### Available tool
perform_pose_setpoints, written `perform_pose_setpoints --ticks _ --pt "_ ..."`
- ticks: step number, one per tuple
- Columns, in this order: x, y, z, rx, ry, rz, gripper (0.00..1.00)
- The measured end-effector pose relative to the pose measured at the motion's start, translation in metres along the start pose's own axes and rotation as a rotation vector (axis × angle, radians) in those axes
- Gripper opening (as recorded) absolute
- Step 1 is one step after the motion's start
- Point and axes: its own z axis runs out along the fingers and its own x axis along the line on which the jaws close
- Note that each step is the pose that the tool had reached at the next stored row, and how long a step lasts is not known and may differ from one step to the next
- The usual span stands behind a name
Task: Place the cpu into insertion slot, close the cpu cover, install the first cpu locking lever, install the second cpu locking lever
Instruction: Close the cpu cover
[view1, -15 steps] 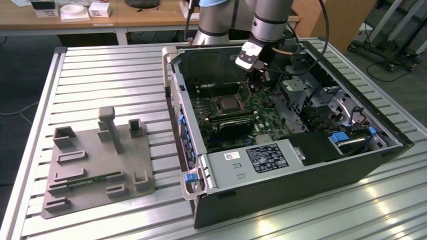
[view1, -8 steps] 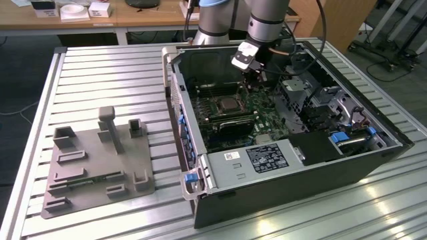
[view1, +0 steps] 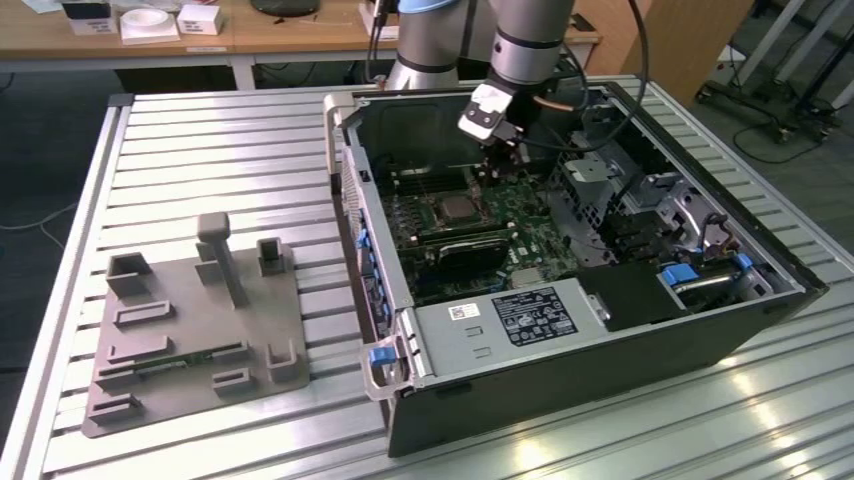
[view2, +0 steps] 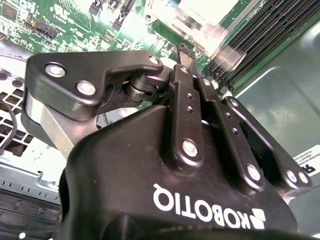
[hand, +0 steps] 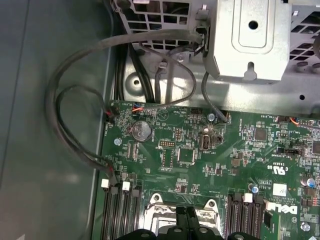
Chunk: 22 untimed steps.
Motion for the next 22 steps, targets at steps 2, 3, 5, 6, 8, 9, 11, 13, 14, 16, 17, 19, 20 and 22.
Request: perform_pose_setpoints --ticks 2,3,5,6,8,9,11,13,14,16,17,19,20,22 --pt "0.0001 -0.0016 0.0 0.0 0.0 0.0 0.1" --pt "0.0002 -0.0022 0.0 0.0 0.0001 0.0 0.1" --pt "0.0002 -0.0025 0.0 0.0 0.0001 0.0 0.1" --pt "0.0002 -0.0025 0.0 0.0 0.0001 0.0 0.1" --pt "0.0002 -0.0025 0.0 0.0 0.0001 0.0 0.1" --pt "0.0002 -0.0026 0.0 0.0 0.0002 0.0 0.1" --pt "0.0002 -0.0028 0.0 0.0 0.0002 0.0 0.1" --pt "0.0003 -0.0034 0.0 -0.0001 0.0003 0.0 0.1" --pt "0.0003 -0.0035 0.0 -0.0001 0.0003 0.0 0.1" --pt "0.0008 -0.009 0.0001 -0.0001 0.0002 0.0 0.1" --pt "0.0008 -0.0091 0.0001 0.0 0.0002 0.0 0.1" --pt "0.0008 -0.0095 0.0002 0.0 0.0002 0.0 0.1" --pt "0.0008 -0.0096 0.0002 0.0 0.0002 0.0 0.1" --pt "0.0011 -0.0132 0.0002 0.0 0.0003 0.0 0.1"
